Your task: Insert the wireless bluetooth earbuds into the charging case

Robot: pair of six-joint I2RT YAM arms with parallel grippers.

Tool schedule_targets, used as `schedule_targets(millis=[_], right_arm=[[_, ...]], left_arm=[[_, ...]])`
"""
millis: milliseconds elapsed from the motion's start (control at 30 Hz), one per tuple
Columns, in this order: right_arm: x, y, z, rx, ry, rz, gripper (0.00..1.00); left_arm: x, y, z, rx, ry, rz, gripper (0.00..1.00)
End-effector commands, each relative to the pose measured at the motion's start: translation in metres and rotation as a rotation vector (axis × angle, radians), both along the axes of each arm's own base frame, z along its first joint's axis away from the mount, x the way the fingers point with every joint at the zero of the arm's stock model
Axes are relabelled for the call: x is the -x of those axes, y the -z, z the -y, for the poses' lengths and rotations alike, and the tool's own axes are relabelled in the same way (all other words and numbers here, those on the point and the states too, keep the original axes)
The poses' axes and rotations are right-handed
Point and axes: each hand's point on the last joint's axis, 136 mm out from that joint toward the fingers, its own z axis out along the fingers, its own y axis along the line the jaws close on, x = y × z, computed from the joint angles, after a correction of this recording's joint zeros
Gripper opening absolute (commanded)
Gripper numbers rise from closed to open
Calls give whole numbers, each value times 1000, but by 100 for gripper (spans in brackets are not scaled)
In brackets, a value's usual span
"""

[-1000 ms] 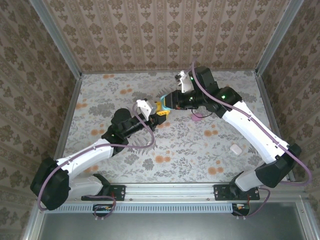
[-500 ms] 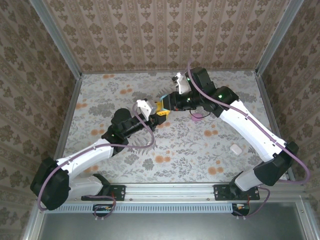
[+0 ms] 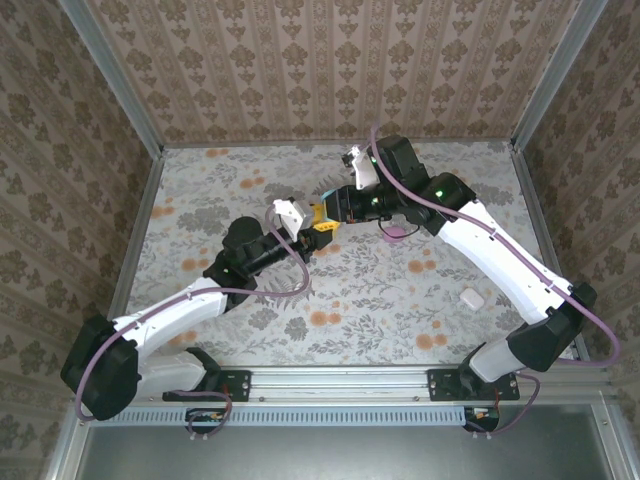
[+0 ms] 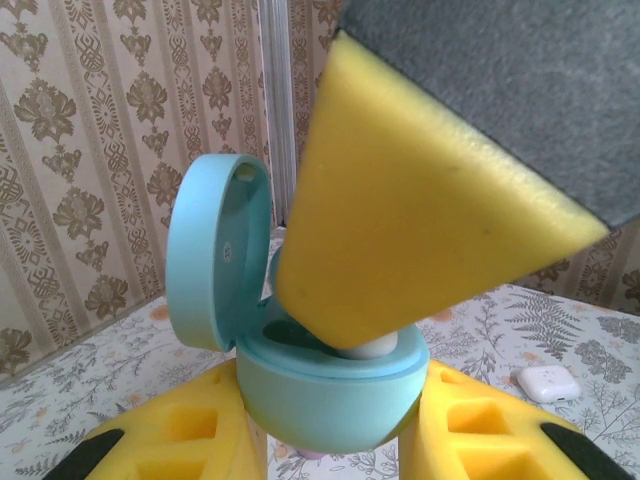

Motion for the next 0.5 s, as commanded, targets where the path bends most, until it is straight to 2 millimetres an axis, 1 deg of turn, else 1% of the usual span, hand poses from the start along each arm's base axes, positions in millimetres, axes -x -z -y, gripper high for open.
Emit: schedule_targets(millis=[0,233,333,400,467], right_arm=[[5,1,-1,25,-22,-10,28],[5,-7,-1,10,-16,4,30],[6,-9,1,10,-8,9,32],[6,-10,1,10,-10,11,30],[7,-11,2,12,-11,13,32]], left_arm=[[7,-42,1,97,25,72,31],[7,-43,1,104,24,70,30],[6,-42,1,103,24,68,30],[6,-42,2,103,26,68,31],[6,-42,2,104,26,66,30]])
